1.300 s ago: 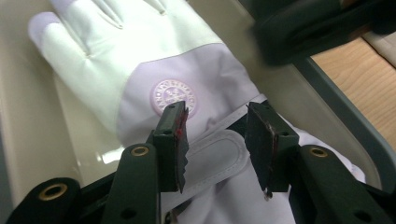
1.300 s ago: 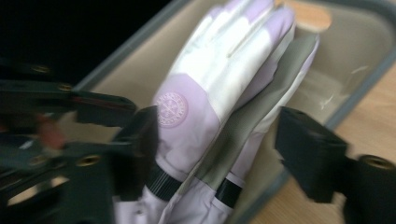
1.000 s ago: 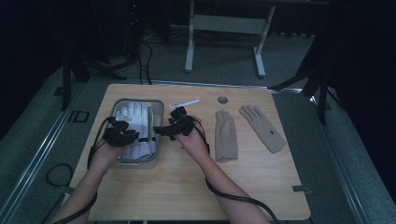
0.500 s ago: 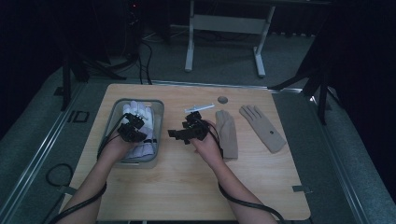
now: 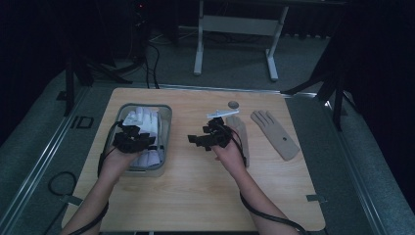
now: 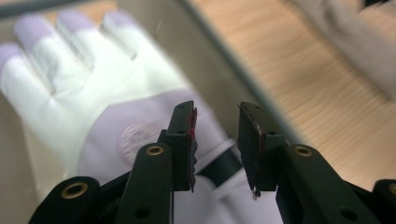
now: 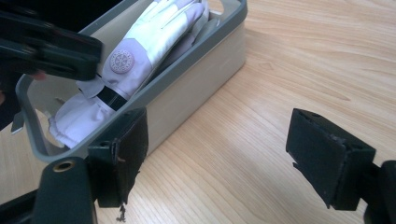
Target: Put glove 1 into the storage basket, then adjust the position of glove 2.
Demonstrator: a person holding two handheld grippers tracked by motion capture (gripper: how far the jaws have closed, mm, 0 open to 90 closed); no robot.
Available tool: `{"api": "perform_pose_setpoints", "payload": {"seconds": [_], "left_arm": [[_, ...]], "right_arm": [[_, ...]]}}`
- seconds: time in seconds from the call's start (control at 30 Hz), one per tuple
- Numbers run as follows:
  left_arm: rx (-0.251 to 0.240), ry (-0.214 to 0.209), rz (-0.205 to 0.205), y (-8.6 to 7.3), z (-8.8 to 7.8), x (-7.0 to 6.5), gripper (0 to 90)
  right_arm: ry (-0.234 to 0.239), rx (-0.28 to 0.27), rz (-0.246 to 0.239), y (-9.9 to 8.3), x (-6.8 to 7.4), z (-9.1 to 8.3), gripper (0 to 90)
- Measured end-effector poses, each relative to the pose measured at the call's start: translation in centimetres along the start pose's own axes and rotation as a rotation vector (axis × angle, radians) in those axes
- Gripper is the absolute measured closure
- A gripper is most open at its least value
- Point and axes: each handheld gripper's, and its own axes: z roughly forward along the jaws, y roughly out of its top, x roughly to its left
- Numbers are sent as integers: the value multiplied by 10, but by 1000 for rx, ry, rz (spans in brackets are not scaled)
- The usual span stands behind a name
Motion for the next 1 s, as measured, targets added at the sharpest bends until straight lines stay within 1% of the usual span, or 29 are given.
{"api": "perform_pose_setpoints", "payload": {"seconds": [0.07, 0.1, 0.13, 0.17, 0.23, 0.3, 0.37, 0.4, 0.47, 0.53, 0.57, 0.6, 0.63, 0.67, 0.7, 0.73, 0.77, 0.8, 0.83, 0.87, 0.9, 0.93, 0.97, 1.0], "left_arm": [[-41, -18, -4, 2, -6, -7, 640], [-52, -32, -1, 3, -7, -11, 634], [-61, -40, -3, 5, -8, -14, 600], [-66, -47, -6, 6, -8, -18, 555], [-83, -65, -5, 7, -7, -24, 429], [-96, -67, 7, 7, -4, -32, 285], [-98, -96, 31, 8, -1, -40, 181], [-112, -109, 41, 7, 0, -44, 158], [-149, -124, 45, 7, 2, -51, 113], [-190, -132, 49, 6, 4, -59, 100], [-190, -132, 49, 6, 4, -59, 98], [-226, -151, 58, 6, 5, -66, 98], [-249, -162, 73, 6, 6, -71, 97], [-266, -170, 100, 6, 8, -79, 97], [-274, -179, 116, 5, 10, -83, 97], [-274, -179, 116, 5, 10, -83, 97], [-275, -192, 142, 3, 14, -91, 97], [-275, -192, 142, 3, 14, -91, 97], [-275, -199, 154, 1, 16, -95, 97], [-269, -210, 163, 0, 19, -99, 97], [-261, -212, 181, -4, 25, -106, 97], [-261, -212, 181, -4, 25, -106, 97], [-262, -219, 194, -7, 27, -109, 97], [-256, -223, 200, -9, 30, -113, 97]], "right_arm": [[-12, -1, -6, -2, -3, -5, 204], [-13, -3, -6, -3, -5, -8, 202], [-14, -6, -1, -4, -7, -10, 201], [-16, -8, 6, -5, -9, -12, 201], [-17, -13, 15, -8, -14, -17, 199], [-25, -22, 18, -12, -19, -22, 197], [-30, -29, 24, -15, -24, -27, 195], [-34, -33, 28, -16, -26, -29, 195], [-41, -40, 29, -18, -32, -35, 189], [-56, -46, 23, -20, -36, -40, 188], [-56, -46, 23, -20, -36, -40, 188], [-63, -46, 18, -21, -39, -42, 185], [-73, -47, 16, -23, -44, -46, 175], [-87, -56, 22, -26, -50, -51, 169], [-84, -61, 28, -28, -54, -53, 168], [-84, -61, 28, -28, -54, -53, 168], [-98, -80, 29, -31, -60, -58, 168], [-98, -80, 29, -31, -60, -58, 168], [-93, -73, 28, -33, -65, -60, 147], [-93, -73, 28, -33, -65, -60, 147], [-115, -81, 21, -35, -69, -61, 137], [-115, -81, 21, -35, -69, -61, 137], [-123, -78, 20, -36, -71, -62, 131], [-139, -83, 13, -38, -73, -63, 134]]}}
